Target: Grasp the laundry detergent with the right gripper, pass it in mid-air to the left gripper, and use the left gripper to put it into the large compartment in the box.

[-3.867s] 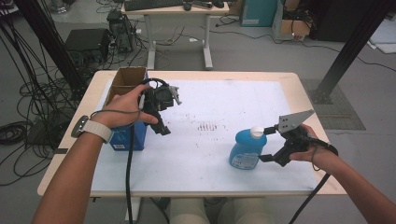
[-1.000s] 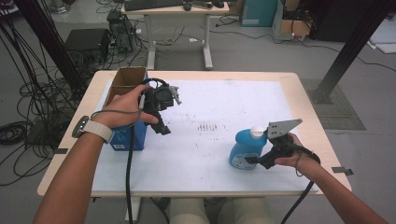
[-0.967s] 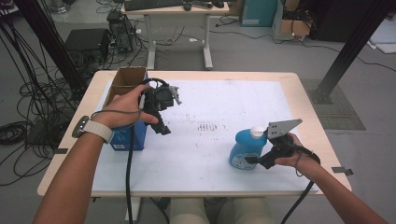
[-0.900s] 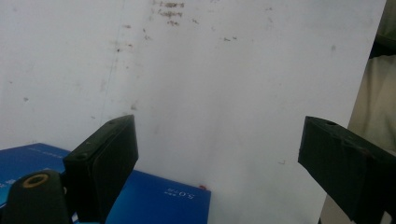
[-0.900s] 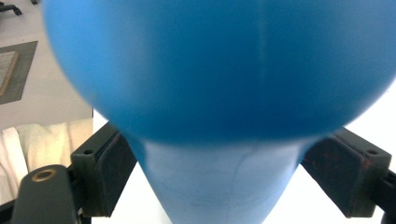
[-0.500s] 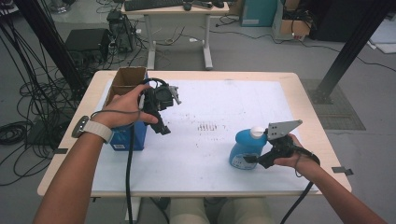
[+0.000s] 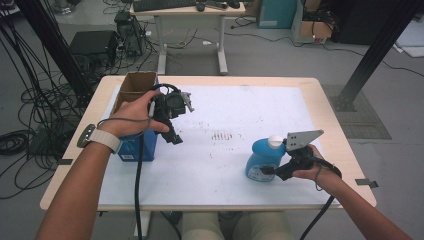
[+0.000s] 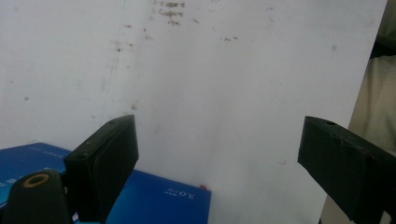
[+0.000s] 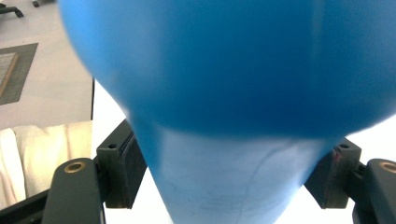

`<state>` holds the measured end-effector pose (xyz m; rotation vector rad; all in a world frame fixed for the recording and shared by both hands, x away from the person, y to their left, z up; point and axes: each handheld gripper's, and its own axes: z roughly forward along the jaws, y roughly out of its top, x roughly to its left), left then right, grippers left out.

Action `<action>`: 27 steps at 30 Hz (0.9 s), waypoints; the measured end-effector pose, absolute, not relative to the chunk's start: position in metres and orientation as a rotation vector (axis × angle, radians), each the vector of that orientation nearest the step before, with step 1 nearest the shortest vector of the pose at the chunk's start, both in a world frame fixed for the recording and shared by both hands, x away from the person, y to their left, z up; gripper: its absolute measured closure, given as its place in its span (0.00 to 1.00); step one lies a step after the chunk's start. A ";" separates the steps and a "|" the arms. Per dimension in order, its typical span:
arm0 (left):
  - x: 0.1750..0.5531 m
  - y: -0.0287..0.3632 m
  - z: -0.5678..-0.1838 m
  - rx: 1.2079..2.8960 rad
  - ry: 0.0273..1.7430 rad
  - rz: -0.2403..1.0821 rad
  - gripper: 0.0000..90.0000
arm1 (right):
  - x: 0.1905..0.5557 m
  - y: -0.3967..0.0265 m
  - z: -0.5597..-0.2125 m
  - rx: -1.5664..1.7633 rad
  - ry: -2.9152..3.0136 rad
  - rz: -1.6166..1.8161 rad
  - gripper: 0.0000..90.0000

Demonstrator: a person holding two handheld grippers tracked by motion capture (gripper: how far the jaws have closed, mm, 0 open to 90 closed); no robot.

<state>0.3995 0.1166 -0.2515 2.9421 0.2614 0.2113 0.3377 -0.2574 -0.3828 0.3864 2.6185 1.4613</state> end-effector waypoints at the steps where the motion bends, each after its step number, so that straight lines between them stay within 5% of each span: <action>1: 0.400 0.117 -0.251 2.942 0.261 0.211 0.14 | 0.338 -0.257 -0.383 0.388 2.618 1.460 0.29; 27: 0.400 0.117 -0.252 2.938 0.259 0.216 0.14 | 0.338 -0.254 -0.388 0.366 2.595 1.499 0.41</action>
